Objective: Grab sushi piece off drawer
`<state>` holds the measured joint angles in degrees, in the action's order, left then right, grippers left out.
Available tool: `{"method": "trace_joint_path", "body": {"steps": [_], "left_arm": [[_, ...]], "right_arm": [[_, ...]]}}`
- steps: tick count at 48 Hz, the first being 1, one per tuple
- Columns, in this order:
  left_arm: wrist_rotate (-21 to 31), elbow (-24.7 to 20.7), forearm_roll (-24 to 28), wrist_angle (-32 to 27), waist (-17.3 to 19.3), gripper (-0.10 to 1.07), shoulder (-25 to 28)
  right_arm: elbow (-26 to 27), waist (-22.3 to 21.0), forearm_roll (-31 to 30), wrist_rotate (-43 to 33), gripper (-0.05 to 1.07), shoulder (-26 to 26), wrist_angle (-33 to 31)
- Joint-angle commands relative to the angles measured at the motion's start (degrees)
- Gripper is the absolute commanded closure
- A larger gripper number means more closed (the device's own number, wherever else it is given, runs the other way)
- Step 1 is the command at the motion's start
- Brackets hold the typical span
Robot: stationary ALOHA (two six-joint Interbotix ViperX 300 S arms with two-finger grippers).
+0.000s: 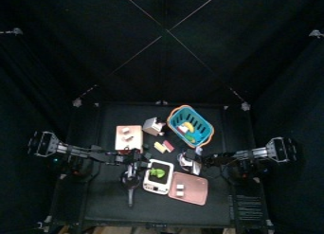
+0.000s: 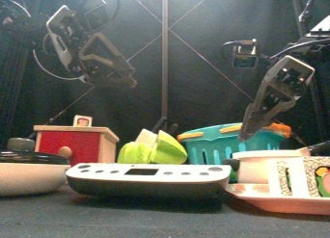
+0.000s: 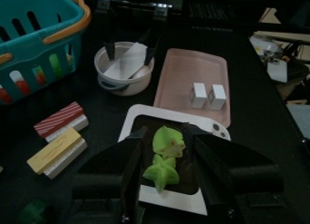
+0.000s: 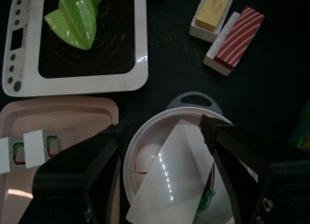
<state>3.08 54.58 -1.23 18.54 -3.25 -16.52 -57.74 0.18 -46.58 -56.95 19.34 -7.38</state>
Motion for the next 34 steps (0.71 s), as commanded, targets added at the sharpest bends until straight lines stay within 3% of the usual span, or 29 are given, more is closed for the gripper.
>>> {"method": "trace_joint_path", "body": {"steps": [1, 11, 18, 24, 34], "left_arm": [[0.1, -0.4, -0.1, 0.3, 0.2, 0.21, -0.5], [-0.1, -0.4, -1.3, 0.2, 0.3, 0.21, -1.8], [-0.2, 0.1, -1.2, -1.9, 2.6, 0.21, -6.6], [-0.2, 0.6, -0.4, -8.3, 5.8, 0.21, -12.5], [0.2, -0.7, 5.6, -25.8, 9.8, 0.21, -23.7]], "right_arm": [[2.1, 0.3, -0.1, 0.1, 0.07, 0.0, 0.4], [3.8, 0.4, -3.7, 0.2, 0.07, -0.4, 0.4], [5.1, 0.2, -5.8, 0.1, 0.07, -0.9, 0.4], [6.2, -0.2, -7.0, 0.2, 0.07, -2.2, 0.4], [8.4, -1.4, -11.9, 0.2, 0.07, -3.7, 0.4]]}}
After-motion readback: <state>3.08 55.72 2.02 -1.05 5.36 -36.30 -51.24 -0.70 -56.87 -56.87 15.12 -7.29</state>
